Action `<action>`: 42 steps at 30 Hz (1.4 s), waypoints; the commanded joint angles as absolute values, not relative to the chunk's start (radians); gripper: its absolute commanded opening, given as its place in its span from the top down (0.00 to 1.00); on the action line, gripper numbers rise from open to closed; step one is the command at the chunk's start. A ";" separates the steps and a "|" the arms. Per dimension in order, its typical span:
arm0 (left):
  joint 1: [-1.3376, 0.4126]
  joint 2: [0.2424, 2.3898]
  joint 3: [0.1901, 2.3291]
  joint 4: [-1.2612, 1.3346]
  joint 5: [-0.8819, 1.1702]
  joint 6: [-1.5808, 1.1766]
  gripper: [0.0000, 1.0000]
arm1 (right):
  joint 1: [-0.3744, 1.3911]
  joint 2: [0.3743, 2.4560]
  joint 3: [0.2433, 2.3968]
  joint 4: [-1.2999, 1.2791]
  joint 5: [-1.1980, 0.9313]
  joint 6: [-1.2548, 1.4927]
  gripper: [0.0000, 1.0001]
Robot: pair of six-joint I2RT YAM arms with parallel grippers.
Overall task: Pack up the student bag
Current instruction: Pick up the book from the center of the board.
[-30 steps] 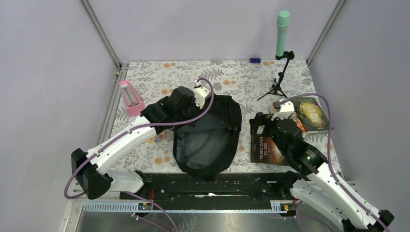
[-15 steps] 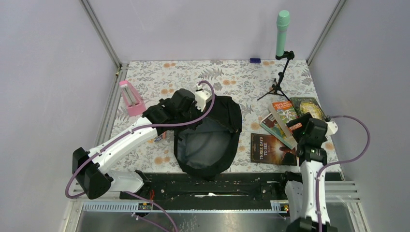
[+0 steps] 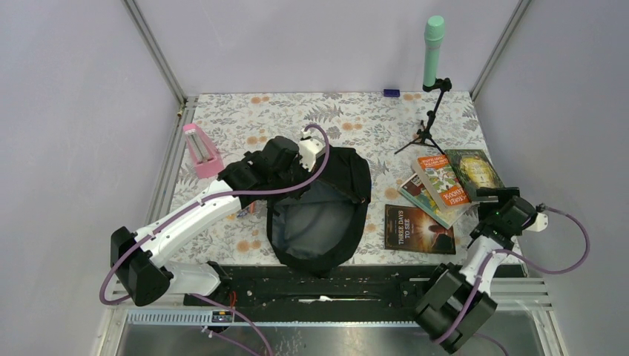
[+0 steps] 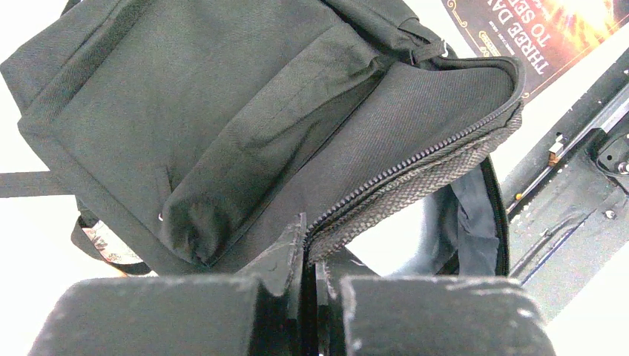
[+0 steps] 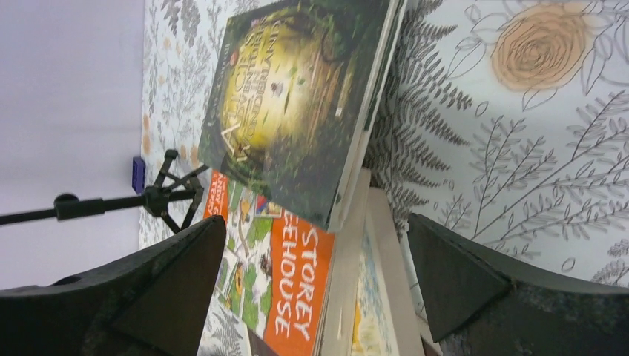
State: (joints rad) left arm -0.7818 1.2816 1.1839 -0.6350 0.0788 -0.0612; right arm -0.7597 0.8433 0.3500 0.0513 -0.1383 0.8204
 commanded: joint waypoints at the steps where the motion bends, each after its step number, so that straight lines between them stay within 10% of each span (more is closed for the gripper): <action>1: -0.778 1.243 1.213 -0.584 0.099 -0.057 1.00 | -0.824 0.952 0.399 0.201 -0.236 0.804 0.00; 34: -0.776 1.243 1.220 -0.592 0.088 -0.045 1.00 | -0.911 1.613 0.470 0.717 -0.376 0.933 0.19; 42: -0.769 1.243 1.220 -0.593 0.088 -0.044 1.00 | -0.911 1.670 0.478 0.793 -0.406 0.975 0.52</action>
